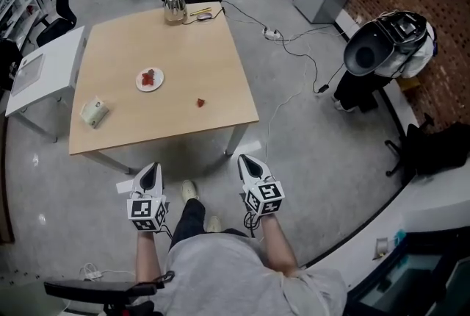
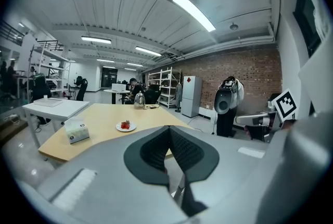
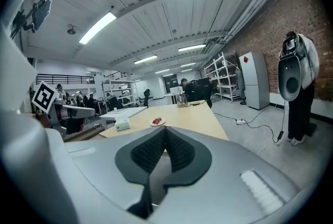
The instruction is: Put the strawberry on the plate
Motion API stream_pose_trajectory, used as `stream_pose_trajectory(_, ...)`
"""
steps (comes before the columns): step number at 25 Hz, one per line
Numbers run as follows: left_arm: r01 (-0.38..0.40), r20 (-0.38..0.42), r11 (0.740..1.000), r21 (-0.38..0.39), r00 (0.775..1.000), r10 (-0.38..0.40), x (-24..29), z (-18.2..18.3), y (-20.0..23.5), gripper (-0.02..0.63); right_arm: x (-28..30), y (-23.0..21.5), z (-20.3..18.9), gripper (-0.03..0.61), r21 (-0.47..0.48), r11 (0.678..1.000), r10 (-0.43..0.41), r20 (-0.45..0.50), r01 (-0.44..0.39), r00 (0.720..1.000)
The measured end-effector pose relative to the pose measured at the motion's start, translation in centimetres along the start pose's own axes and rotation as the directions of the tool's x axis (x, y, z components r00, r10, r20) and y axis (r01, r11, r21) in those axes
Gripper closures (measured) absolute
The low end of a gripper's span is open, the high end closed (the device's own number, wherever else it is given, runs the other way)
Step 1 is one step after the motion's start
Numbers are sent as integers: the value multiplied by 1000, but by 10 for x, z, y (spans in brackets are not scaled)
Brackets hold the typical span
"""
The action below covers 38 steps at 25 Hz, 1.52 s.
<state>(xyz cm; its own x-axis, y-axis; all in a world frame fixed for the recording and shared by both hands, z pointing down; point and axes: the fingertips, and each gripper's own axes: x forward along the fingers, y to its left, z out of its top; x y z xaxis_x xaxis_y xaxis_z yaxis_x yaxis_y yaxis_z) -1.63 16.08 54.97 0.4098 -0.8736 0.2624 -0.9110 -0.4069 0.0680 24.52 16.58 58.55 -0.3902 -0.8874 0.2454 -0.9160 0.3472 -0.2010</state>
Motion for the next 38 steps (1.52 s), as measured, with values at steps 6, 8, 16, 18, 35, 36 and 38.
stream_pose_trajectory(6,2,-10,1000,-12,1000,-2,45,12,28,594,56,-9,25,572,-31,999,11,-1,-11,1000)
stream_pose_trajectory(8,12,-12,1000,-4,1000,-12,58,19,35,594,73,-12,34,572,-35,999,10,-1,-10,1000)
stream_pose_trajectory(16,37,-31,999,-21,999,-38,101,33,76,594,130,-13,54,572,-32,999,-8,-9,8,1000)
stream_pose_trajectory(18,45,-37,999,-20,998,-46,111,34,84,594,142,-13,58,572,-30,999,-16,-8,16,1000)
stream_pose_trajectory(35,110,-77,993,-41,991,-113,172,25,147,594,229,-8,52,572,-35,997,-73,-56,71,996)
stream_pose_trajectory(36,109,-81,993,-45,990,-112,173,23,149,594,231,-10,51,572,-31,997,-76,-63,74,995)
stream_pose_trajectory(38,108,-84,993,-52,990,-113,176,22,151,594,235,-16,48,572,-28,996,-83,-74,81,994)
